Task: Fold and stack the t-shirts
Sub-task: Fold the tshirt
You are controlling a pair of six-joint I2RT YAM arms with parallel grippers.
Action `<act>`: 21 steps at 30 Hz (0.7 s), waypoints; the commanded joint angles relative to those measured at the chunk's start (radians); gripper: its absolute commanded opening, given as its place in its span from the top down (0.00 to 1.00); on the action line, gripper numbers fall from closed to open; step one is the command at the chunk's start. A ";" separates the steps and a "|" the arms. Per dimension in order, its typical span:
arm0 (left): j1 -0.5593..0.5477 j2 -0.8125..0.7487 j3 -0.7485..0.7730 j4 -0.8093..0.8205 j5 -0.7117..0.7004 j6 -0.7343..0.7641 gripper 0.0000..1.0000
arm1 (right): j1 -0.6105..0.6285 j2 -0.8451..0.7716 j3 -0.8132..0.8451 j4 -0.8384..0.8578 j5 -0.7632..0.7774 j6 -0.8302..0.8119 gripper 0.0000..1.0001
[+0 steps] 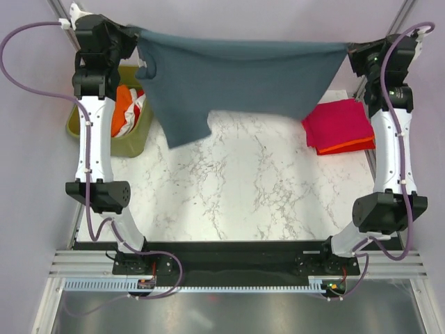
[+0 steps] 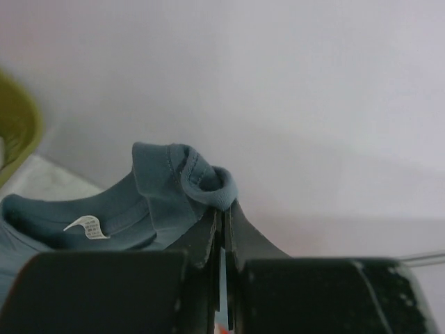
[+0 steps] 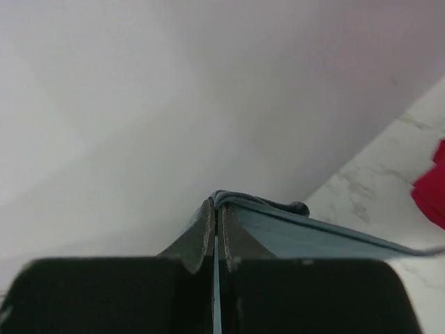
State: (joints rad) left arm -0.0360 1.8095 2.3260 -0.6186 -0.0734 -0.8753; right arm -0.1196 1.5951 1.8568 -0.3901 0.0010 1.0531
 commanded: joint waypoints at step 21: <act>0.099 -0.160 -1.071 0.896 0.323 -0.113 0.98 | -0.055 0.147 -0.614 0.559 -0.387 0.070 1.00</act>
State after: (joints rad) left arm 0.0593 1.7962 1.3182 0.0875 0.2180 -0.9867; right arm -0.1677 1.7817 1.2907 0.0513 -0.3614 1.1698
